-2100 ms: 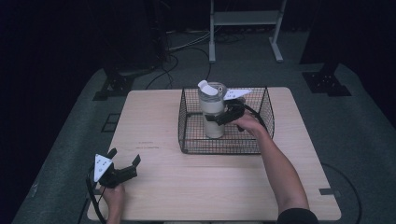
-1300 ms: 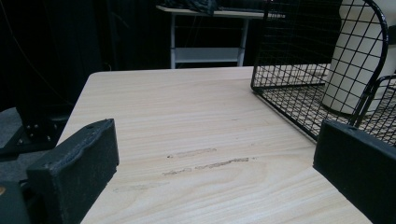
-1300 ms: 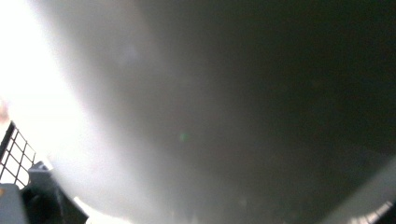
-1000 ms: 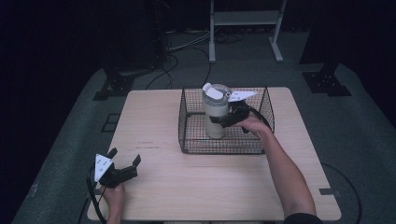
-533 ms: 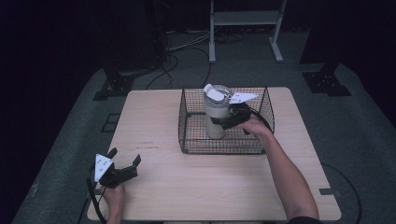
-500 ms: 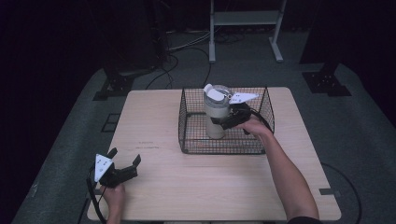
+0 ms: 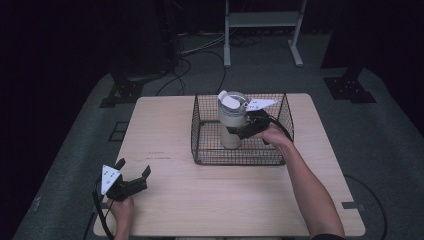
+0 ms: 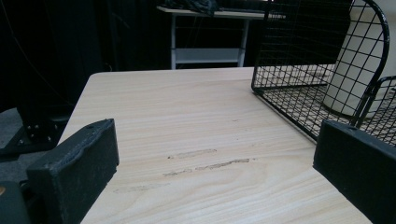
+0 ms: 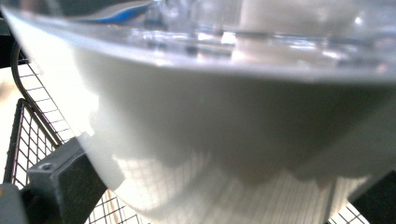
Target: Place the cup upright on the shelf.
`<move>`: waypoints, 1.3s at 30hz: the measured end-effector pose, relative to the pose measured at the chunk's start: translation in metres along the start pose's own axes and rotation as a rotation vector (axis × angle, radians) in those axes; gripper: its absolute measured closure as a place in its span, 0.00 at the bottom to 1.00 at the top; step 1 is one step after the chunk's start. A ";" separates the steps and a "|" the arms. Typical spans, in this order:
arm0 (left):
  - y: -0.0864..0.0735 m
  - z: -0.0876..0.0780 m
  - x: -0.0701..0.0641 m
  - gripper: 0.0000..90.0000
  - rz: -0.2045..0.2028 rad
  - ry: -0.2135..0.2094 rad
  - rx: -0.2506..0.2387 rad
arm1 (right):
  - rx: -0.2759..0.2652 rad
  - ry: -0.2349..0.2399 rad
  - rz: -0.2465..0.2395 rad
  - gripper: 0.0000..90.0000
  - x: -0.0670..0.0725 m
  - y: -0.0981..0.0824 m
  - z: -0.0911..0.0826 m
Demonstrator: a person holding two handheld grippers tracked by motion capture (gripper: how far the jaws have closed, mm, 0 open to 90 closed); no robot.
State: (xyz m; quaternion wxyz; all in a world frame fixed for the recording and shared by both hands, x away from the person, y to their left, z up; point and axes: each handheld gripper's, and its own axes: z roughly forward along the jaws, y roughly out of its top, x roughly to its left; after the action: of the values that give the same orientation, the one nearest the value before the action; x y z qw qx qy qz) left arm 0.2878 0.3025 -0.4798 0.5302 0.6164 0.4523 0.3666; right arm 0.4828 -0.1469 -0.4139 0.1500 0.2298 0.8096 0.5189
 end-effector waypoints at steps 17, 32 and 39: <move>0.000 0.000 0.000 0.00 0.001 -0.001 -0.002 | 0.050 -0.037 -0.002 0.00 0.003 0.007 -0.014; 0.000 0.000 0.000 0.00 0.001 0.002 -0.004 | 0.056 -0.085 0.005 0.00 0.013 0.015 -0.031; 0.000 0.000 0.000 0.00 0.001 0.003 -0.004 | 0.048 -0.136 0.044 0.00 0.016 0.013 -0.039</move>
State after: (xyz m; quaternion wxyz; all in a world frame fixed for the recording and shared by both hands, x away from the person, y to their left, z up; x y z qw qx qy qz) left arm 0.2876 0.3022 -0.4799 0.5306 0.6150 0.4521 0.3685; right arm 0.4532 -0.1643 -0.3857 0.1876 0.2856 0.8047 0.4855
